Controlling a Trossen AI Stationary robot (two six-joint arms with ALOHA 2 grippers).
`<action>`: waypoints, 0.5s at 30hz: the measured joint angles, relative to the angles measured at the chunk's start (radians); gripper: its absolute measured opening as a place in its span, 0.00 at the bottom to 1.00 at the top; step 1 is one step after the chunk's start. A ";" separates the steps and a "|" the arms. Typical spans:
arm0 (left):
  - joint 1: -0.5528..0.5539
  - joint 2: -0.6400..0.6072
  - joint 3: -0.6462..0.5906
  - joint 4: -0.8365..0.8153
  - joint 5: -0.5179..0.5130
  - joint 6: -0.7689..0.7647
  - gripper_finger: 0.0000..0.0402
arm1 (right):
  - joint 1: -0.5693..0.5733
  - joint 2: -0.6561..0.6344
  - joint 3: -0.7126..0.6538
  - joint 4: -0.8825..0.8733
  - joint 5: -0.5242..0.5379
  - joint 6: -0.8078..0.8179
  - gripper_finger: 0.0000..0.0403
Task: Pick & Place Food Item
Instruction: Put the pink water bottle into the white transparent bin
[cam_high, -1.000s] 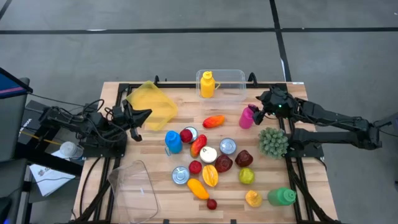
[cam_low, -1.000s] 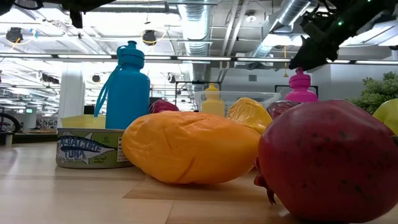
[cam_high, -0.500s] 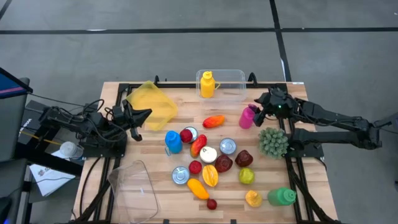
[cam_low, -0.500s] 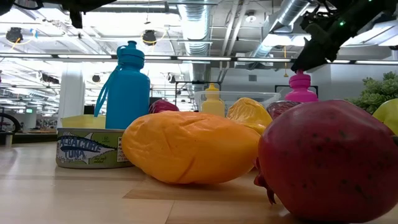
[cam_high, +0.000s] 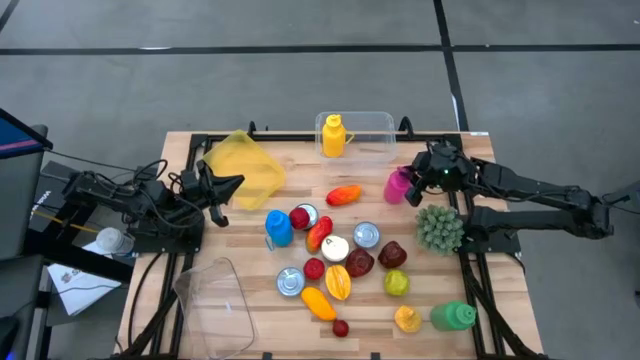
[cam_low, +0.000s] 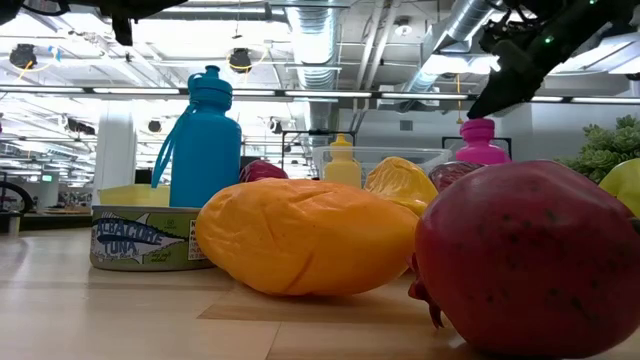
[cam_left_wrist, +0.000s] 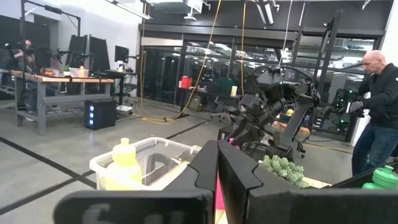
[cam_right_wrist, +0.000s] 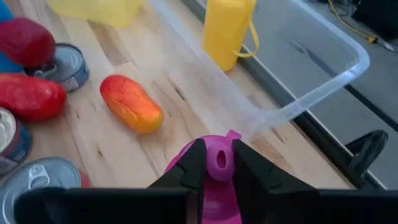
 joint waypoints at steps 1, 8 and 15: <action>0.000 0.000 0.000 0.000 0.000 0.000 0.00 | 0.000 -0.006 0.001 0.015 0.002 0.000 0.12; 0.000 0.000 0.000 0.000 0.000 -0.028 0.00 | -0.001 -0.047 0.076 -0.075 -0.008 0.140 0.12; 0.000 0.001 0.000 -0.021 0.000 -0.036 0.00 | 0.022 0.022 0.359 -0.131 -0.148 0.320 0.12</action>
